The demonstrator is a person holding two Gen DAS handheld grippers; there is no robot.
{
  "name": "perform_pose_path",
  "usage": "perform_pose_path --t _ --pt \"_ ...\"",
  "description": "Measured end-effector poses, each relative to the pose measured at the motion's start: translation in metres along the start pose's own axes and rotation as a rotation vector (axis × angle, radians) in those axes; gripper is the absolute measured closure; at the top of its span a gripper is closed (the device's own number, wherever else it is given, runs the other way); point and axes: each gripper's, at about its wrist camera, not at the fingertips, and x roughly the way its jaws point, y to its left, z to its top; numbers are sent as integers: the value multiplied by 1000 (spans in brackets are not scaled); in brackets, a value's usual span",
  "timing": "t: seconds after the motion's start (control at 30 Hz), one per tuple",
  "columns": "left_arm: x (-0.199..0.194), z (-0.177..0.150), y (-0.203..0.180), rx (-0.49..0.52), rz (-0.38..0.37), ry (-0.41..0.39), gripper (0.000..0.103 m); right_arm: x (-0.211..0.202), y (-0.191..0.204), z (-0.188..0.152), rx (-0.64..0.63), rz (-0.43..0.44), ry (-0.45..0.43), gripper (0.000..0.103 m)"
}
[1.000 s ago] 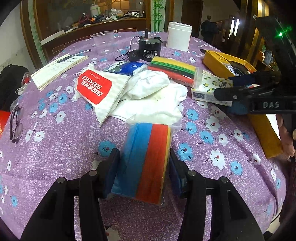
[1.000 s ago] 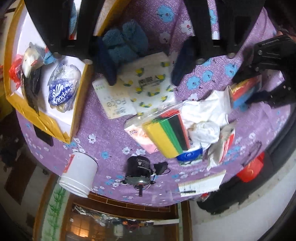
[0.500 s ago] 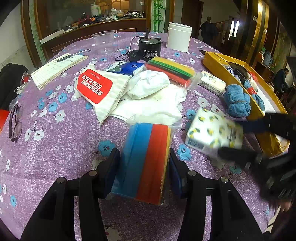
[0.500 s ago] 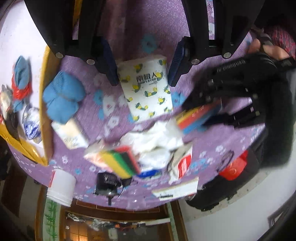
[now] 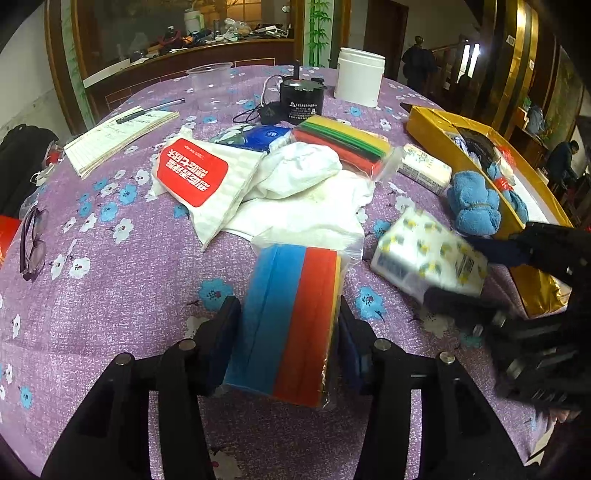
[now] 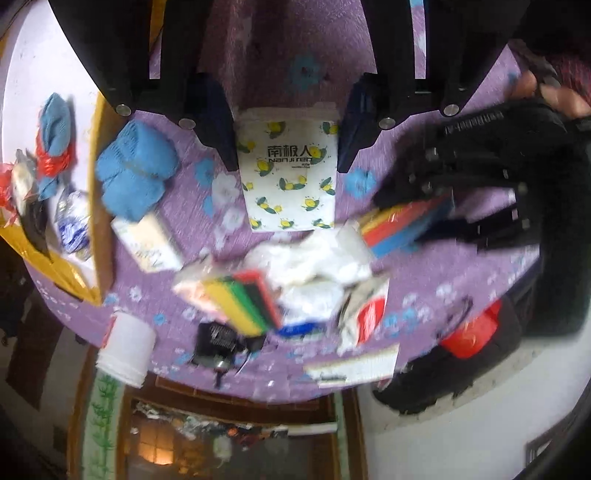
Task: Organize soft objects
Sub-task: 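Carry the sponge pack and tissue pack toward the yellow box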
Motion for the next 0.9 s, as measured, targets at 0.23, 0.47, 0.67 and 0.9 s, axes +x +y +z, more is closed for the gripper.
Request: perform_pose_path --t 0.23,0.47,0.67,0.9 --pt "-13 8 2 -85 -72 -84 55 -7 -23 8 107 13 -158 50" --pt "-10 21 1 -168 -70 -143 55 -5 -31 7 142 -10 -169 50" --pt "-9 16 3 -131 -87 -72 55 -3 -31 6 139 -6 -162 50" --pt "-7 5 -2 -59 -68 -11 32 -5 -30 6 139 1 -167 50"
